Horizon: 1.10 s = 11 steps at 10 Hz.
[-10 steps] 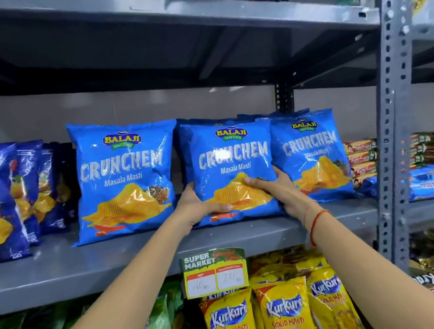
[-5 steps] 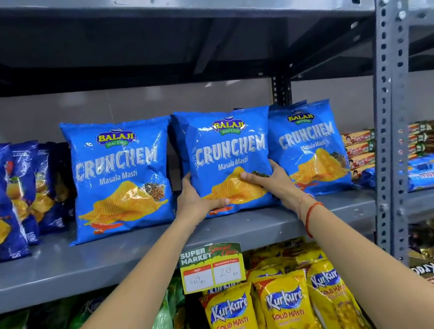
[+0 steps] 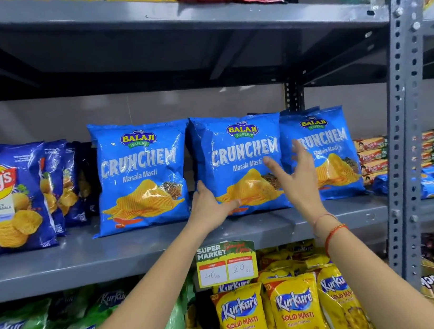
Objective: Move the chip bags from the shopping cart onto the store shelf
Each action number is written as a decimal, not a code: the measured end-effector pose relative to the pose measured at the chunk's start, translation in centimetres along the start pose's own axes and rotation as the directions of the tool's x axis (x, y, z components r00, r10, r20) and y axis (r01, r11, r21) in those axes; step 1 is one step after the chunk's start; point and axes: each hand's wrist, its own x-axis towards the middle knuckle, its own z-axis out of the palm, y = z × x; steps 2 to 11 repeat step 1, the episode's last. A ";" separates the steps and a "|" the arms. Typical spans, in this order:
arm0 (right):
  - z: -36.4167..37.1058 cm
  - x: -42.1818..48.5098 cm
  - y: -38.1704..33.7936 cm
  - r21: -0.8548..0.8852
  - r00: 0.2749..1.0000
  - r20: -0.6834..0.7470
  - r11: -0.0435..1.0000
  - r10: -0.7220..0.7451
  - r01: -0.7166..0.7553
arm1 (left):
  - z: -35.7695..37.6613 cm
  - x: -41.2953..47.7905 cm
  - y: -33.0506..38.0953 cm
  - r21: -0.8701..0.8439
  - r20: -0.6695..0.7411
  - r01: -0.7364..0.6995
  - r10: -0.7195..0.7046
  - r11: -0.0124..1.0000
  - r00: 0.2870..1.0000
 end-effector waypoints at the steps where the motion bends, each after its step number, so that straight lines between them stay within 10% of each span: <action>1: -3.0 -0.9 -3.6 0.100 0.993 -0.112 0.993 -0.044 0.055 | -1.7 -1.0 1.0 0.058 -0.034 -0.096 0.098 0.994 0.995; 11: -3.0 -0.9 -3.6 0.100 0.993 -0.112 0.993 -0.044 0.055 | -1.7 -1.0 1.0 0.058 -0.034 -0.096 0.098 0.994 0.995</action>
